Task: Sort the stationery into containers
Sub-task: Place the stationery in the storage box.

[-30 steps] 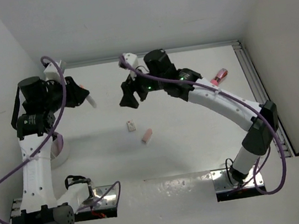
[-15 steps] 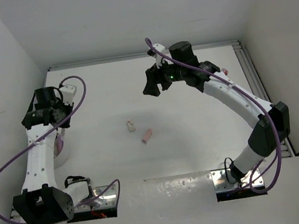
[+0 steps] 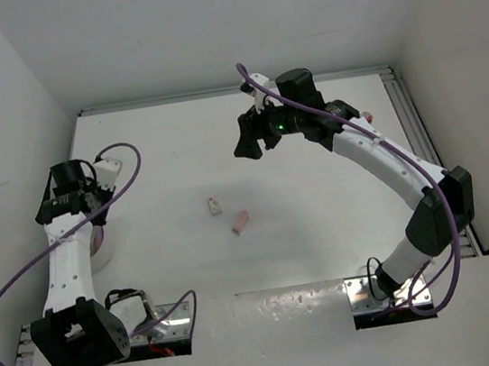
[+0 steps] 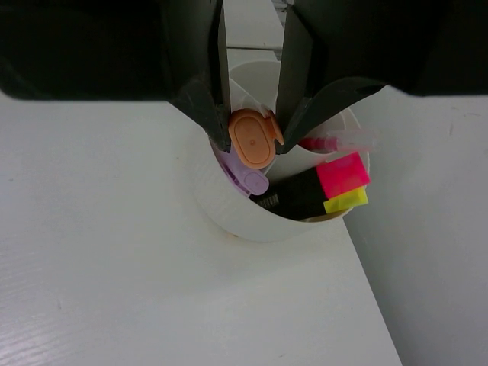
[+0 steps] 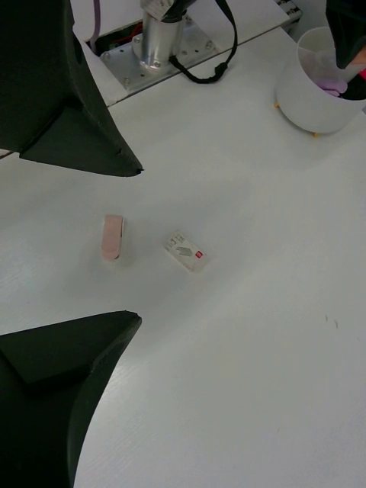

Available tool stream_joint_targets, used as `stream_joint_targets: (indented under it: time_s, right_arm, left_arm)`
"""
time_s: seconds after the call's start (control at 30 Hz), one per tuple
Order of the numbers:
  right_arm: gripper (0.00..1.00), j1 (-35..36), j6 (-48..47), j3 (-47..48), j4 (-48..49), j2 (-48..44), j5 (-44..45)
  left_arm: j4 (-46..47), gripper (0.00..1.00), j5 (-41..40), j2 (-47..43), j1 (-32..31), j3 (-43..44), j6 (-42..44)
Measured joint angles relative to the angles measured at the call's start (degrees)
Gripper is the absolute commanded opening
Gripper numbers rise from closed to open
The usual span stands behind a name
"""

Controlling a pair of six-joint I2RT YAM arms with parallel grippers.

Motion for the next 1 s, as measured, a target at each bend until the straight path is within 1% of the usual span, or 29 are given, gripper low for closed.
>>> stream_joint_targets:
  time_s: [0.27,0.5,0.73,1.0]
  right_arm:
    - [0.71,0.0,0.15,0.0,-0.04,0.04,0.0]
    - [0.71,0.0,0.15,0.0,-0.07,0.13,0.0]
    - [0.71,0.0,0.15,0.0,-0.42,0.15,-0.02]
    - [0.71,-0.22,0.15,0.0,-0.98,0.15,-0.02]
  left_arm:
    - [2.54,0.0,4.98,-0.13,4.28,-2.89,2.69]
    - [5.57,0.0,10.99,-0.13,7.72,-5.07,2.84]
    - [10.67,0.0,14.43,-0.13,8.13,-5.66,0.72]
    - [13.97,0.0,15.61,-0.22,8.15,-5.86,-0.74]
